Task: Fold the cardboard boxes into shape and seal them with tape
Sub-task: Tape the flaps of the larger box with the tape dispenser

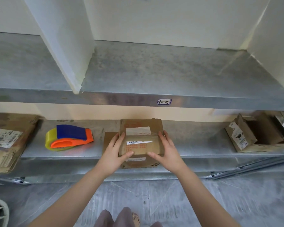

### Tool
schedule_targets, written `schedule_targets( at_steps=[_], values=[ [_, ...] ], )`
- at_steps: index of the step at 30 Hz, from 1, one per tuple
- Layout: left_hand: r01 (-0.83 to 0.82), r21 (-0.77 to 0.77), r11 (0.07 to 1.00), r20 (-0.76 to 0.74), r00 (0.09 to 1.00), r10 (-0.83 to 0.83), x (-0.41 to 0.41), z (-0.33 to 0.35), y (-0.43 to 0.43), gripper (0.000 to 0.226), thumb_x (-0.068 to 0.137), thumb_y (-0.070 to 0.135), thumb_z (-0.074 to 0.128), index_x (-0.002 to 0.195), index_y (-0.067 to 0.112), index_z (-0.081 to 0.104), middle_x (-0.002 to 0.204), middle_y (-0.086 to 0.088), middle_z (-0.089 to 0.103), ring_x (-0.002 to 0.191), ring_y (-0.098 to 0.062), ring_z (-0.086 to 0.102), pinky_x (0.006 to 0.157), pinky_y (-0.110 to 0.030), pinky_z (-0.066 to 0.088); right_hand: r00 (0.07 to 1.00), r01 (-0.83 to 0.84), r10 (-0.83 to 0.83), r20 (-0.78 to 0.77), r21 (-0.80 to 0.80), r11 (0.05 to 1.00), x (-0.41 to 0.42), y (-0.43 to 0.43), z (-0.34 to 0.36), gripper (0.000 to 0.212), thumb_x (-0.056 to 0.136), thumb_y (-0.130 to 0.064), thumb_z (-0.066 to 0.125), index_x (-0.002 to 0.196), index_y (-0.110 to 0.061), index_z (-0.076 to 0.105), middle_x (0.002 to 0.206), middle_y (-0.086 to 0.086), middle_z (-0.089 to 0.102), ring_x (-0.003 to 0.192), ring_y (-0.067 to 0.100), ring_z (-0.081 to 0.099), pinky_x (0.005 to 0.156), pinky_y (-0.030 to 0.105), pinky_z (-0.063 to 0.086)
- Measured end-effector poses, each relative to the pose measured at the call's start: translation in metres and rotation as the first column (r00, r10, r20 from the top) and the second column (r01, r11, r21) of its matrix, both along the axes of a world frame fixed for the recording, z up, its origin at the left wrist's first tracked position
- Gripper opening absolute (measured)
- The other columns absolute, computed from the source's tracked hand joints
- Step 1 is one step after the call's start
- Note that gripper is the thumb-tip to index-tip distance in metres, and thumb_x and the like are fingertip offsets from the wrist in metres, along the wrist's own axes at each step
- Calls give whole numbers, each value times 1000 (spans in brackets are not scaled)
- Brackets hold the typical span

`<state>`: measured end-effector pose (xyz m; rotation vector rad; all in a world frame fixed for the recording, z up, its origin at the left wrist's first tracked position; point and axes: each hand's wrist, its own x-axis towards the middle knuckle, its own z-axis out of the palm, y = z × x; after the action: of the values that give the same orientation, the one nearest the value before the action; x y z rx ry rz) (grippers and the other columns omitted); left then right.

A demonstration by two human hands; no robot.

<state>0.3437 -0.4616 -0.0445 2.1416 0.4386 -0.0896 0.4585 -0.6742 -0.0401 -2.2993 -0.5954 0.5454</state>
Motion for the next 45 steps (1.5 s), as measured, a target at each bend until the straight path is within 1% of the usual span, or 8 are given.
schedule_targets(
  at_steps=[9, 14, 19, 23, 27, 31, 38, 45],
  values=[
    [21, -38, 999, -37, 999, -23, 4, 3, -7, 92, 73, 62, 69, 146, 34, 21, 149, 1, 21, 138, -19, 29, 111, -32, 29, 993, 61, -49, -110, 106, 992, 12, -15, -2, 90, 76, -43, 79, 149, -35, 26, 158, -4, 19, 144, 11, 22, 119, 39, 24],
    [360, 223, 906, -209, 925, -316, 44, 16, 53, 112, 60, 70, 73, 148, 42, 10, 157, 15, -14, 147, -22, -4, 118, -51, 15, 928, 229, -180, 327, -117, 966, -23, -12, -3, 73, 77, -71, 55, 142, -44, 36, 155, 0, 24, 141, 23, 24, 105, 43, 38],
    [571, 167, 804, -307, 805, -508, 78, 15, 82, 121, 59, 45, 87, 149, 44, 5, 159, 10, -1, 146, -19, 9, 116, -38, 18, 793, 515, -485, 369, 21, 857, -72, 20, -13, 55, 90, -42, 64, 139, -26, 46, 136, 9, 31, 114, 26, 40, 89, 41, 51],
    [472, 197, 859, -188, 878, -440, 63, 0, 82, 110, 51, 65, 80, 138, 61, 11, 148, 7, 24, 136, -20, 31, 114, -47, 26, 845, 500, -522, 114, 175, 848, -86, 35, -10, 87, 83, -47, 69, 153, -23, 23, 153, -5, 4, 135, 21, 38, 105, 36, 44],
    [252, 145, 957, 47, 964, -261, 16, -11, 53, 104, 53, 57, 86, 140, 39, 34, 123, 6, 36, 120, -13, 41, 100, -23, 31, 805, 586, -579, -125, 318, 745, -99, 43, -8, 105, 69, -34, 86, 150, -29, 19, 154, -14, 4, 140, 10, 27, 111, 35, 37],
    [109, 190, 976, 160, 977, -140, -25, -21, 27, 93, 60, 58, 81, 139, 42, 36, 109, 7, 35, 109, -12, 41, 97, -26, 36, 906, 422, -416, -80, 247, 872, -102, 31, -7, 80, 65, -46, 84, 133, -39, 43, 154, -3, 19, 135, 4, 34, 108, 26, 36],
    [-41, 214, 976, 316, 948, -30, -49, 2, 5, 76, 61, 75, 62, 128, 38, 55, 98, 18, 35, 93, -4, 45, 81, -19, 40, 995, -34, 41, -92, 77, 996, -76, -3, 16, 108, 57, -47, 90, 143, -55, 25, 161, -2, -20, 125, -31, 0, 107, 7, 18],
    [-169, 42, 985, 357, 923, 143, -60, 22, -9, 69, 62, 58, 79, 122, 29, 61, 108, 17, 38, 101, 6, 45, 85, -4, 36, 996, -71, 78, -46, 133, 989, -71, -2, 37, 99, 67, -26, 86, 142, -56, 27, 157, -13, -28, 137, -5, 31, 103, 4, 25]
  ],
)
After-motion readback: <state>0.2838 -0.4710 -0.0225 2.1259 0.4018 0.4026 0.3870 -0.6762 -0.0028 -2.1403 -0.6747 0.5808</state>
